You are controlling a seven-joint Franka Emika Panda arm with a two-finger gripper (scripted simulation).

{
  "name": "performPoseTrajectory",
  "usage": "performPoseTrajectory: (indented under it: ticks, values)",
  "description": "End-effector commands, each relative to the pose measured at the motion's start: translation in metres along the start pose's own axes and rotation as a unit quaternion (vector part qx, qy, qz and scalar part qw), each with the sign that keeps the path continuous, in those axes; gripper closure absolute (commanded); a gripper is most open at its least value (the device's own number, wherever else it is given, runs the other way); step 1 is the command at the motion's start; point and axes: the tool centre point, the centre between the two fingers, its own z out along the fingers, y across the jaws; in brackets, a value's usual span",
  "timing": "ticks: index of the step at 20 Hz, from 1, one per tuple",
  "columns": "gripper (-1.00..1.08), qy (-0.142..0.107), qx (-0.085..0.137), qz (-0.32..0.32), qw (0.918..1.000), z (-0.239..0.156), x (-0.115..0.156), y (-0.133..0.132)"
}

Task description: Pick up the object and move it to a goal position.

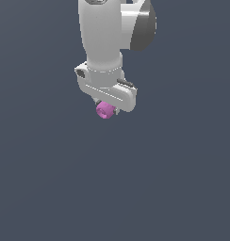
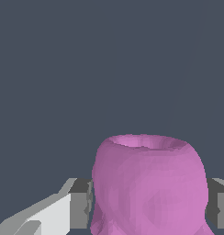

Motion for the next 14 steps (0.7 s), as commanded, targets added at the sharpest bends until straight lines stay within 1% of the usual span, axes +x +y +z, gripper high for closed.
performPoseTrajectory:
  ticks: [1, 8, 14]
  values:
    - [1.08, 0.000, -0.001, 0.000, 1.0000, -0.021, -0.009, 0.000]
    - [1.08, 0.000, -0.001, 0.000, 1.0000, -0.061, -0.024, -0.001]
    - [1.08, 0.000, -0.001, 0.000, 1.0000, -0.071, -0.028, -0.002]
